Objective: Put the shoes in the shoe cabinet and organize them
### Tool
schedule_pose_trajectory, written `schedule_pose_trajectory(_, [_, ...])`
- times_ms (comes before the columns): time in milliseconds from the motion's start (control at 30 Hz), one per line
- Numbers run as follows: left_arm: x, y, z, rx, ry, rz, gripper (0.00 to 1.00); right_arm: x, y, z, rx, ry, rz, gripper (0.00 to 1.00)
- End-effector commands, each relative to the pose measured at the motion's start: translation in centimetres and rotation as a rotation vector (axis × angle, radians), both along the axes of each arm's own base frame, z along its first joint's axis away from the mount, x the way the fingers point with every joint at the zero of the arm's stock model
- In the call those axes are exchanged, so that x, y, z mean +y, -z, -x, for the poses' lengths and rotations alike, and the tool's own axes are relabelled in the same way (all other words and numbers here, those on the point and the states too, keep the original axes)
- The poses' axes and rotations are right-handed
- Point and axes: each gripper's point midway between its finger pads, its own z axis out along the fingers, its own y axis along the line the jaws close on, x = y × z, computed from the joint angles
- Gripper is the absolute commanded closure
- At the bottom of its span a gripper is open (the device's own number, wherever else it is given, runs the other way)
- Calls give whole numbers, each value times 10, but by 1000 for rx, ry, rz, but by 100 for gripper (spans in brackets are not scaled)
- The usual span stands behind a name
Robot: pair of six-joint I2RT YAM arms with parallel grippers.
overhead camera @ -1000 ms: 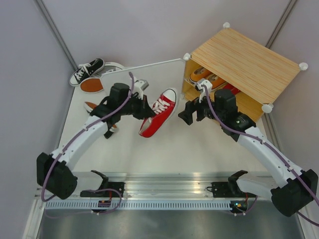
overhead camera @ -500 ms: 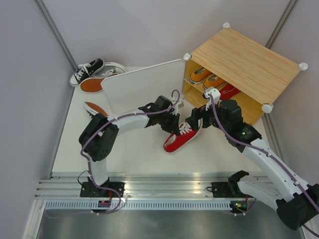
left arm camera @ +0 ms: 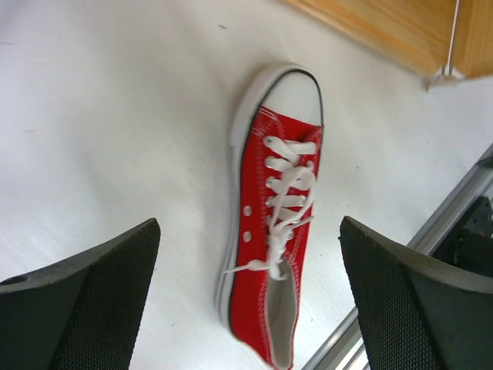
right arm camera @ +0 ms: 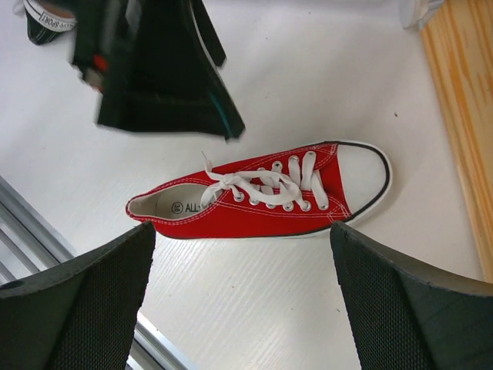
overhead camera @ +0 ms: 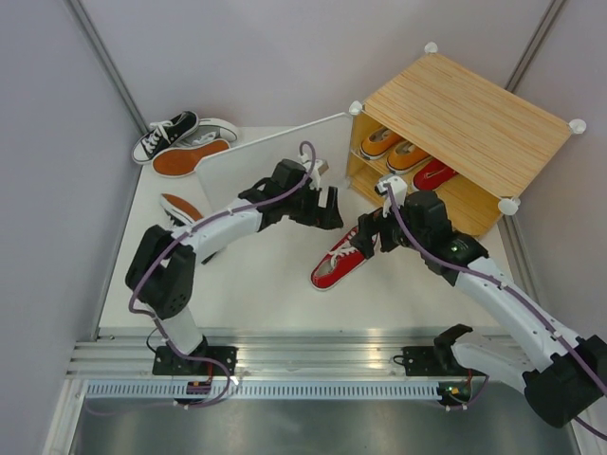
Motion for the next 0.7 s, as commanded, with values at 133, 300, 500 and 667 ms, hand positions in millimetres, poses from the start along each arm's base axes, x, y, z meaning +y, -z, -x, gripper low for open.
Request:
schedule_pose_trajectory(133, [91, -34, -30, -24, -276, 29, 1, 41, 11, 9, 47, -79, 22, 3])
schedule_pose_trajectory(300, [140, -36, -34, 27, -397, 42, 1, 70, 32, 14, 118, -73, 32, 5])
schedule_pose_trajectory(500, [184, -29, -34, 68, -539, -9, 1, 101, 56, 27, 180, -96, 121, 11])
schedule_pose_trajectory(667, [196, -29, -36, 41, -574, -50, 1, 125, 60, 39, 197, -100, 157, 17])
